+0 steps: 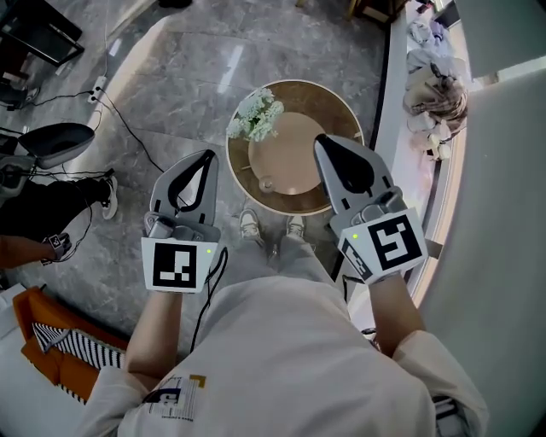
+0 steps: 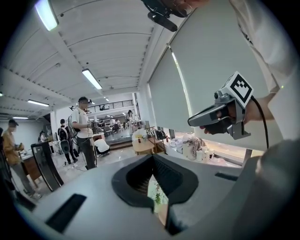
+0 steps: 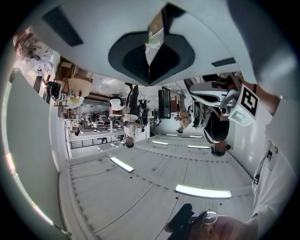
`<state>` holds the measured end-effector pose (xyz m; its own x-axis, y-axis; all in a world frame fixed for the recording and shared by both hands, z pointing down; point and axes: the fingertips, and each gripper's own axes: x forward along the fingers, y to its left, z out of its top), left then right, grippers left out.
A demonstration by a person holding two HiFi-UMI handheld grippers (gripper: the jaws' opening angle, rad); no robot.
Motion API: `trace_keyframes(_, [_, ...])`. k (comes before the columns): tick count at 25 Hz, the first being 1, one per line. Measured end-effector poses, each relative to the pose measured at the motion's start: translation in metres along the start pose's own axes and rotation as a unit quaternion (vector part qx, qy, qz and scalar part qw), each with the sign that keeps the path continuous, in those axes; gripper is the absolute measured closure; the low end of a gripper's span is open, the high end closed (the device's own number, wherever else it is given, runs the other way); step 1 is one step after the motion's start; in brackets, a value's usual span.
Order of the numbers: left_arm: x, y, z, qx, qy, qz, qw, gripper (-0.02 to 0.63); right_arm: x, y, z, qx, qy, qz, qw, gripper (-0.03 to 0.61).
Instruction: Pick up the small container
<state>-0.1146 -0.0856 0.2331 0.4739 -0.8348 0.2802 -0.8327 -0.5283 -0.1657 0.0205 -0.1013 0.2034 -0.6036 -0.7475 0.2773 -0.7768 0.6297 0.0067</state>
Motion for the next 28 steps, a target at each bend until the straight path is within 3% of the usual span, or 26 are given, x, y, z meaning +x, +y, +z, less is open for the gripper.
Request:
trace_keyframes(3, [0.008,0.002,-0.013,-0.021,0.007,0.003,0.9997,0.606,0.006,0.0,-0.006,0.002,0.001,0.011,1.0,0.571])
trace_keyframes(5, [0.014,0.002,-0.017,-0.012,0.008,0.003,0.9999,0.606,0.01,0.0,-0.01,0.003,0.002,0.02,1.0,0.571])
trace_keyframes(12, [0.036,-0.016,-0.027,0.095,-0.001,-0.023,0.9952,0.606,0.027,-0.005,-0.032,0.013,0.007,0.05,0.999,0.571])
trace_keyframes(17, [0.047,-0.028,-0.059,0.098,0.021,-0.056,0.9934,0.604,0.046,-0.001,-0.052,0.024,0.015,0.074,0.997,0.571])
trace_keyframes(21, [0.053,-0.028,-0.086,0.074,0.019,-0.067,0.9948,0.598,0.061,0.004,-0.078,0.02,0.029,0.086,0.996,0.571])
trace_keyframes(28, [0.07,-0.051,-0.145,0.076,0.035,-0.125,0.9886,0.457,0.086,0.005,-0.126,0.021,0.05,0.088,0.995,0.571])
